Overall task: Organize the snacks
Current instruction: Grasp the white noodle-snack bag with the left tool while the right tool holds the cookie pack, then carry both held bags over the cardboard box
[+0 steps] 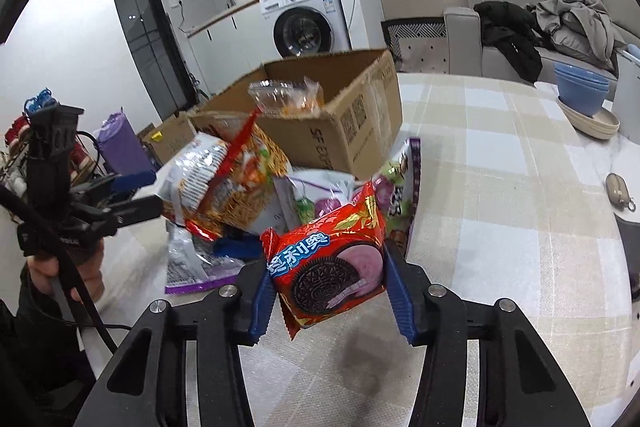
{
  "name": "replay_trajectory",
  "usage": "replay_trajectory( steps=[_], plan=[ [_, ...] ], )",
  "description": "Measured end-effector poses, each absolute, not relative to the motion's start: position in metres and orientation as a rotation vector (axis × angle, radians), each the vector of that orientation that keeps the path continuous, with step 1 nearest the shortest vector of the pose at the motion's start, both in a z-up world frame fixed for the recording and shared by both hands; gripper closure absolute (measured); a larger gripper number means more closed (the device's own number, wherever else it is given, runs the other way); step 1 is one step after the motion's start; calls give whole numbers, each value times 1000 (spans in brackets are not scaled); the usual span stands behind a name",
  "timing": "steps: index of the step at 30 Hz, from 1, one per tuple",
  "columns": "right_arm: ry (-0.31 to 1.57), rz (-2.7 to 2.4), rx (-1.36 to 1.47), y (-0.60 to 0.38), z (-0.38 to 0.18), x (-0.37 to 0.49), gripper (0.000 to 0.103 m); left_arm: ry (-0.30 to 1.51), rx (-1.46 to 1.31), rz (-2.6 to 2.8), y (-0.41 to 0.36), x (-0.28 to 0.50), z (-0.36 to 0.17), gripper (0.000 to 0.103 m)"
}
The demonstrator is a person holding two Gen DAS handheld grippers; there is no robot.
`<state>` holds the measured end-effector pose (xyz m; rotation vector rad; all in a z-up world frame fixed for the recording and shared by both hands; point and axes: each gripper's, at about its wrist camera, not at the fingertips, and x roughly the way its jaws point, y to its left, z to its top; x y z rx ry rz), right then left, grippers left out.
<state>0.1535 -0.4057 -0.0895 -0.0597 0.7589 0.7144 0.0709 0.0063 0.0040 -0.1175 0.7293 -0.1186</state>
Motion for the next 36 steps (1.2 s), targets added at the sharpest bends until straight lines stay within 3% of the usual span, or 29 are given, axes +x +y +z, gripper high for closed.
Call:
replay_trajectory(
  steps=[20, 23, 25, 28, 30, 31, 36],
  plan=[
    [701, 728, 1, -413, -74, 144, 53, 774, -110, -161, -30, 107, 4, 5],
    [698, 719, 8, -415, -74, 145, 53, 778, -104, -177, -35, 114, 5, 11],
    [697, 718, 8, -417, -74, 144, 53, 791, -103, -179, -38, 119, 3, 27],
    [699, 717, 7, -416, -75, 142, 53, 833, -104, -193, -44, 129, -4, 42],
    [700, 716, 7, -416, -75, 143, 53, 822, -92, -185, -48, 129, -6, 45],
    [701, 716, 8, -416, -75, 143, 53, 812, -86, -184, -49, 128, -5, 51],
    [702, 715, 9, -416, -74, 143, 53, 791, -97, -191, -52, 124, -4, 54]
  ],
)
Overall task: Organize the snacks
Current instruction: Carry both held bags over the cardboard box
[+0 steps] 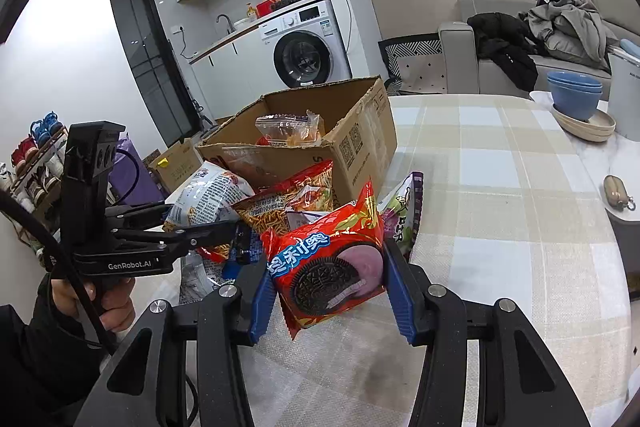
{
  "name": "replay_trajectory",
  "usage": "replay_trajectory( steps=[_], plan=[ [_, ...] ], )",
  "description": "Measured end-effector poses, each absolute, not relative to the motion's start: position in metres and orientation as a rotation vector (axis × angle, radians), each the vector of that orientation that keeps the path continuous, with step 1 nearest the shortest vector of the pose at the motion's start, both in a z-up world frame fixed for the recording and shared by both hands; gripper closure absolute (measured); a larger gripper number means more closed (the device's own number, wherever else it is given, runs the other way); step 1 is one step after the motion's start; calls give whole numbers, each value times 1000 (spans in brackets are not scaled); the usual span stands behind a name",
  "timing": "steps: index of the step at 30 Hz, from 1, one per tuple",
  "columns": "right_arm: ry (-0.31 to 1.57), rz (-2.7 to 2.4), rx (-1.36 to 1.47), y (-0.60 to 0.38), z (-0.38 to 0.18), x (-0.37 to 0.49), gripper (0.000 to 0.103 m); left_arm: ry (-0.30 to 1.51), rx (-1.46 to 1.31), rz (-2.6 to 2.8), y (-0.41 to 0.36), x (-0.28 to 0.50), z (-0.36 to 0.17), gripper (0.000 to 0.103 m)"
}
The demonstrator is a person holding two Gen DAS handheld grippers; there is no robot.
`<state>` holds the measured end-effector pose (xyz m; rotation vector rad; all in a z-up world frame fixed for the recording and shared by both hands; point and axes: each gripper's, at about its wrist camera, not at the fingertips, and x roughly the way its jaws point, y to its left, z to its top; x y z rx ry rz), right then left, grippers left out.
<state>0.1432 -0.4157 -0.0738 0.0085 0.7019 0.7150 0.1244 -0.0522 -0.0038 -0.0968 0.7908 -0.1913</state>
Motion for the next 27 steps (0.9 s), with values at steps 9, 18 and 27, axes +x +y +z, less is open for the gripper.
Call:
replay_trajectory(
  steps=[9, 18, 27],
  plan=[
    [677, 717, 9, -418, -68, 141, 53, 747, -133, -189, -34, 104, 4, 55],
    [642, 750, 30, -416, -63, 136, 54, 723, -149, -175, -10, 82, 21, 55],
    [606, 774, 52, -407, -54, 136, 54, 692, -149, -173, 4, 76, 45, 55]
  ],
)
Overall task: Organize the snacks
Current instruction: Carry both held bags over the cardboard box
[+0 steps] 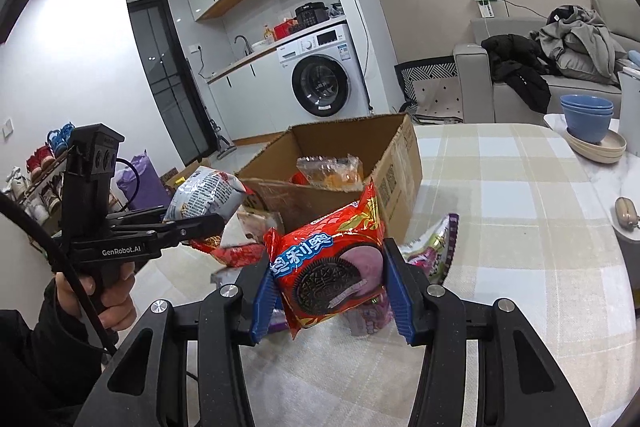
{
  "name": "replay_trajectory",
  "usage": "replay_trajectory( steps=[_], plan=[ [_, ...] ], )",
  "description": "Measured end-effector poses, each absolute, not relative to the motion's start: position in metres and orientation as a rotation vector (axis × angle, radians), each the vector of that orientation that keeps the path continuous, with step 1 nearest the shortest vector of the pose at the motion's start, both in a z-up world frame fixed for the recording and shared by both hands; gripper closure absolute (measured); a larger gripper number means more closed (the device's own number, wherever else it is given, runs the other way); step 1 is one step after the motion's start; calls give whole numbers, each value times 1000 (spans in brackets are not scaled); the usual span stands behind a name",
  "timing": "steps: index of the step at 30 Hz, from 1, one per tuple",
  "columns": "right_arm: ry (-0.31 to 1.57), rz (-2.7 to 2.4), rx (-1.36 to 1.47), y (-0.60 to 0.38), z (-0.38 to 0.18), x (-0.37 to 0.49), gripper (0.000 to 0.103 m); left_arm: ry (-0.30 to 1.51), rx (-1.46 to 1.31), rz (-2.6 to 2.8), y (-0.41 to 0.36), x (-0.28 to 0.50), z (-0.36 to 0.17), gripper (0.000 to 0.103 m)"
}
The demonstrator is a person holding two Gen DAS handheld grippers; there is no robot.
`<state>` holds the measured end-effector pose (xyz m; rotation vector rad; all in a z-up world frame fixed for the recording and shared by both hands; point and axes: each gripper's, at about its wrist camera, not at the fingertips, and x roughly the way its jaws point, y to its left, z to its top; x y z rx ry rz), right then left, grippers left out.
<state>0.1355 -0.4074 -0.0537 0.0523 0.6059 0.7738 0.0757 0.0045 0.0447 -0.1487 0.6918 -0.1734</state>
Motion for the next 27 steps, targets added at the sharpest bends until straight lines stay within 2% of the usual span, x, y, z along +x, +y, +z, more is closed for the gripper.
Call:
replay_trajectory(
  steps=[27],
  plan=[
    [548, 746, 69, -359, -17, 174, 54, 650, -155, -153, 32, 120, 97, 55]
  ],
)
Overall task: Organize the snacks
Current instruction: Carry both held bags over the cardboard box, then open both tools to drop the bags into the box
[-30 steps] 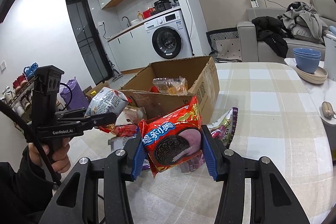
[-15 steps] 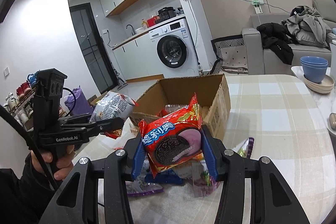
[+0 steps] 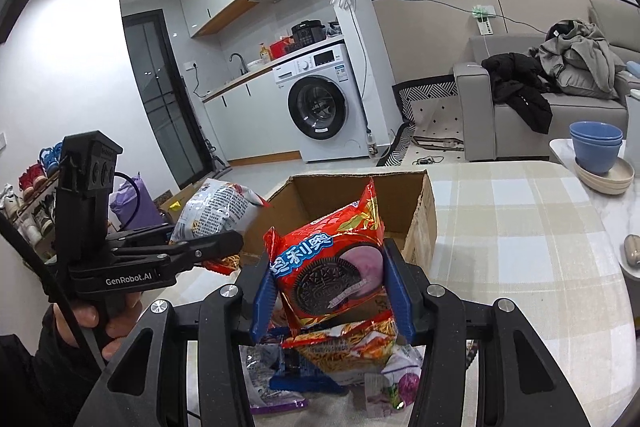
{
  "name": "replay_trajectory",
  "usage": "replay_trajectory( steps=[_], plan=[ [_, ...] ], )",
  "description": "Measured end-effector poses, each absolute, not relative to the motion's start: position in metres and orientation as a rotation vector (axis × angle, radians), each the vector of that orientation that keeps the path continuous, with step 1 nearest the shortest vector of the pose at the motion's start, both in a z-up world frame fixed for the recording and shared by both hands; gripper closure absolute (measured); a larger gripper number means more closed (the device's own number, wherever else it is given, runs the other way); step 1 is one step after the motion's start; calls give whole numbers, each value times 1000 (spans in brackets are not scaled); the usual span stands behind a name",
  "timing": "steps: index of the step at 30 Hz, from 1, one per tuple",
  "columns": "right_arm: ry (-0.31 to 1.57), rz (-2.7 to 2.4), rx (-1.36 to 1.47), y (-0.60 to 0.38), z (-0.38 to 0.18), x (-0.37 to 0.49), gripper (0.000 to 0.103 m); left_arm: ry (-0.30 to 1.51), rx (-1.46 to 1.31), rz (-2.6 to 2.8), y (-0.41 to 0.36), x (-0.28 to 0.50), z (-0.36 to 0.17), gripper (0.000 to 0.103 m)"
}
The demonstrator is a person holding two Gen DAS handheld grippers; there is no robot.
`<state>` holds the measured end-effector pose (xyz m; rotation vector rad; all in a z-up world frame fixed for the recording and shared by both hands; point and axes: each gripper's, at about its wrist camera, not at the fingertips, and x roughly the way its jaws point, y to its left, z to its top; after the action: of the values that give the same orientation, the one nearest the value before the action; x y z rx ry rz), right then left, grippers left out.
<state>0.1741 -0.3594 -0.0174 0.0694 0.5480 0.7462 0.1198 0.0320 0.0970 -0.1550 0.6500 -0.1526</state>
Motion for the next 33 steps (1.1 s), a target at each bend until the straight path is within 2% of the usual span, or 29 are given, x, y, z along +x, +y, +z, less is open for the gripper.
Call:
replay_trajectory(
  steps=[19, 22, 27, 29, 32, 33],
  plan=[
    [633, 684, 11, -315, -42, 218, 54, 697, -151, -125, 35, 177, 69, 55],
    [622, 676, -28, -314, -40, 212, 51, 703, -153, -123, 32, 178, 65, 55],
    [577, 668, -29, -331, -33, 198, 37, 704, -152, -117, 28, 180, 62, 55],
    [563, 660, -19, -342, -32, 192, 27, 713, -148, -108, 27, 183, 60, 50],
    [557, 644, -13, -360, -32, 186, 16, 717, -127, -121, 21, 182, 60, 36],
    [556, 630, -8, -368, -34, 184, 12, 710, -120, -127, 18, 178, 60, 25]
  ],
)
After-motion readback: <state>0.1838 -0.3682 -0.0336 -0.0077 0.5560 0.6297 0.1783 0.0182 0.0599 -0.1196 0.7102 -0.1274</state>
